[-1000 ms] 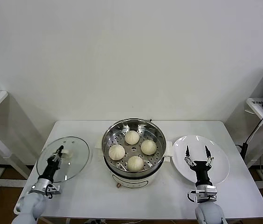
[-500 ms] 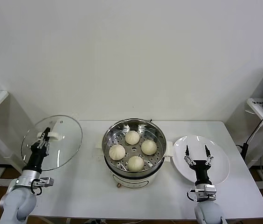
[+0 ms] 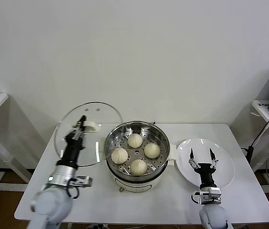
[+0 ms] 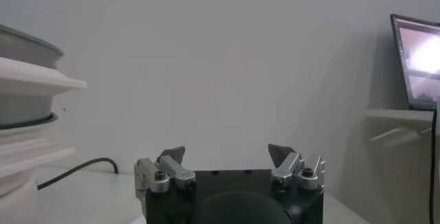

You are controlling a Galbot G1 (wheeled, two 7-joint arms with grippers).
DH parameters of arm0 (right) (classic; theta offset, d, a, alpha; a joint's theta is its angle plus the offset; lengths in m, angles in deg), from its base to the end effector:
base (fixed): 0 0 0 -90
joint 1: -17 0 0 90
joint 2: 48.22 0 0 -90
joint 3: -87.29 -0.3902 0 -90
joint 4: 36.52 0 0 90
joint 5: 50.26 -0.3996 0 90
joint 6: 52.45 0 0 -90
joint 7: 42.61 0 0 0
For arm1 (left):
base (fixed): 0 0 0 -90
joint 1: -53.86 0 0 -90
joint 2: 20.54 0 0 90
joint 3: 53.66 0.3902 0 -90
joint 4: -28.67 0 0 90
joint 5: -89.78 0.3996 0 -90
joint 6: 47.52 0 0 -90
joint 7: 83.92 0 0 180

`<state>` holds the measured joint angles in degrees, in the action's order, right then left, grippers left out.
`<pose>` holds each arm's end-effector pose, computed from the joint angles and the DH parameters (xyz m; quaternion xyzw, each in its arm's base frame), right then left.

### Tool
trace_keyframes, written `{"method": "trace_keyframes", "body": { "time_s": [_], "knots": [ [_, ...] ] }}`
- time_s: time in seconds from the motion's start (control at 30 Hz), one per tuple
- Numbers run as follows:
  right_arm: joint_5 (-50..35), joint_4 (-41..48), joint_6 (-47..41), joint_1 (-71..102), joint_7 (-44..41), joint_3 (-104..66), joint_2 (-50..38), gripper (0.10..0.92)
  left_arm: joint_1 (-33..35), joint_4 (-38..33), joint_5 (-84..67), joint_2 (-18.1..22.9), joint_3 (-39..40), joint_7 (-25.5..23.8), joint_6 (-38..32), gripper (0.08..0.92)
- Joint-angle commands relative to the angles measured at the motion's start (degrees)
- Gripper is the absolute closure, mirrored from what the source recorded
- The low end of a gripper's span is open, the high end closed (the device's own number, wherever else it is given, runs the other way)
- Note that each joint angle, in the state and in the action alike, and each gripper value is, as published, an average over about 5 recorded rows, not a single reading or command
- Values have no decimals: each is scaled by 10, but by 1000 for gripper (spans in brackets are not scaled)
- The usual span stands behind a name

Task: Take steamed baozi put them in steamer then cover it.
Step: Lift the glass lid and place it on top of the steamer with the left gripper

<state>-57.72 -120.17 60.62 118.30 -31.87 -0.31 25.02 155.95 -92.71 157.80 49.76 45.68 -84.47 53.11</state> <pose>0.3067 -0.1093 -0.4903 0.0606 0.9943 -0.0714 0.0507 0.2893 0.0093 -0.2564 -0.0269 0.7482 0.6501 0.1302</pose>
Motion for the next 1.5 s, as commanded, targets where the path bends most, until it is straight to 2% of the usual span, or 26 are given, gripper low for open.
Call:
{"method": "trace_keyframes", "body": {
  "time_s": [0.03,0.2,0.53,1.07,1.5],
  "knots": [
    [4,5,-11,-6,1,-1,4,203,-71,-18,84,70,203,-124,144,810],
    [10,11,-11,-11,0,1,12,203,-85,12,120,90,225,-153,162,810],
    [16,16,-10,-17,1,1,20,203,-114,82,154,115,260,-153,152,810],
    [19,18,-8,-18,0,-1,25,203,-142,132,172,109,270,-140,126,810],
    [20,24,-4,-23,-1,-2,26,203,-138,141,180,107,267,-136,121,810]
  ]
}}
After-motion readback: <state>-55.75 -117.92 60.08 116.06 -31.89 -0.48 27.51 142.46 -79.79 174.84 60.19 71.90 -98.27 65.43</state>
